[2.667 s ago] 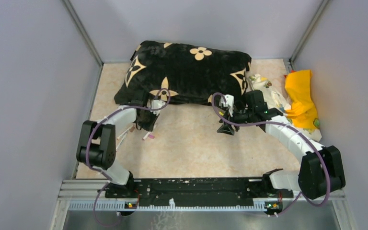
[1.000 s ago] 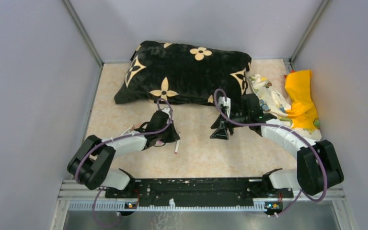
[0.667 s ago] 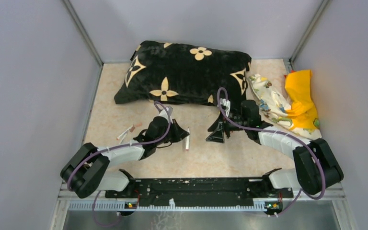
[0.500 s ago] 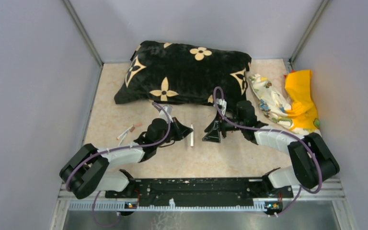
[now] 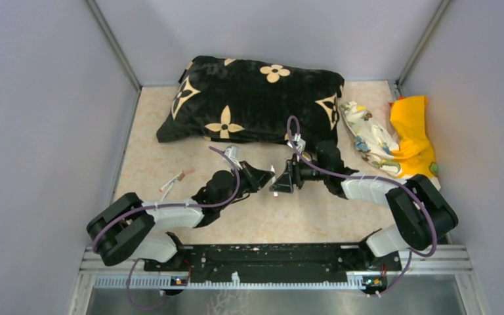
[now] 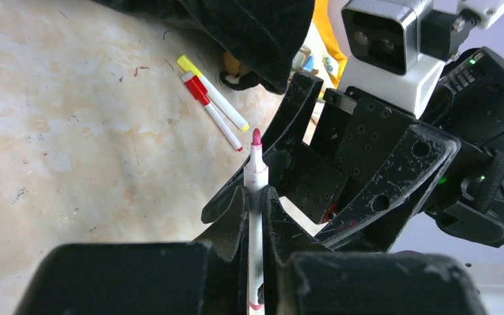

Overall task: Insert the pens into the pen caps
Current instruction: Pick up the pen from the center of the board.

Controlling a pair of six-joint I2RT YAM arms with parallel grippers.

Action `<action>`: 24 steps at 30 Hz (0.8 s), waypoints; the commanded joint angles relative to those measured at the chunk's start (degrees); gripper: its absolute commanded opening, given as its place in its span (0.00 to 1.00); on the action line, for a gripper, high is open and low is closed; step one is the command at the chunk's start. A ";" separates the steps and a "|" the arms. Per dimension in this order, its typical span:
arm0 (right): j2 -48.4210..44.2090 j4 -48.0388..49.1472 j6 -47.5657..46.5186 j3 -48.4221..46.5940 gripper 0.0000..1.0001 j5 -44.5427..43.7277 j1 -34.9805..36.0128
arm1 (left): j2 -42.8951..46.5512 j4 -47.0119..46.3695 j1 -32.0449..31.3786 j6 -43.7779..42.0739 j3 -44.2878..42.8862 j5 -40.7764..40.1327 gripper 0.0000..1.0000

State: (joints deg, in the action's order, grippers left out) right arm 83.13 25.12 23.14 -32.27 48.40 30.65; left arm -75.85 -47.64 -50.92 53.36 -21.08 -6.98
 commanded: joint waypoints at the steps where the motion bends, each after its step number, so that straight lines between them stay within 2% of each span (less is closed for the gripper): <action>1: 0.62 3.31 4.99 -2.17 0.55 -2.43 0.99 | -2.69 -5.25 -2.20 0.48 -2.15 -3.86 0.00; 6: 0.30 2.84 5.11 -2.57 0.19 -2.69 1.00 | -2.96 -6.94 -3.54 -0.45 -2.35 -5.06 0.00; 8: -0.18 2.08 4.30 -3.06 0.01 -2.53 0.92 | -1.94 -6.86 -3.66 -1.11 -1.79 -5.33 0.00; 10: -0.72 1.32 3.34 -3.44 0.00 -2.34 0.99 | -0.40 -6.39 -3.66 -2.18 -1.08 -5.55 0.06; 16: -2.55 -4.08 -4.08 -5.78 0.00 0.27 0.82 | 8.28 2.63 -3.62 -9.37 0.36 -5.21 0.36; 18: -3.30 -9.22 -10.19 -7.68 0.00 1.81 0.54 | 12.50 8.43 -3.59 -12.22 0.51 -4.79 0.47; 21: -4.08 -20.18 -24.63 -11.83 0.00 6.45 -1.16 | 20.10 20.58 -3.58 -14.85 -0.02 -5.94 0.62; 24: -5.36 -30.89 -35.53 -15.38 0.00 7.66 -3.17 | 26.79 29.35 -3.49 -16.10 1.04 -7.49 0.74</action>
State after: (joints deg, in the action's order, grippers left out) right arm 81.52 8.71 6.37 -41.74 51.62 29.69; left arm -55.44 -33.63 -54.04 41.69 -21.28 -12.53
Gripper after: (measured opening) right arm 0.081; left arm 0.685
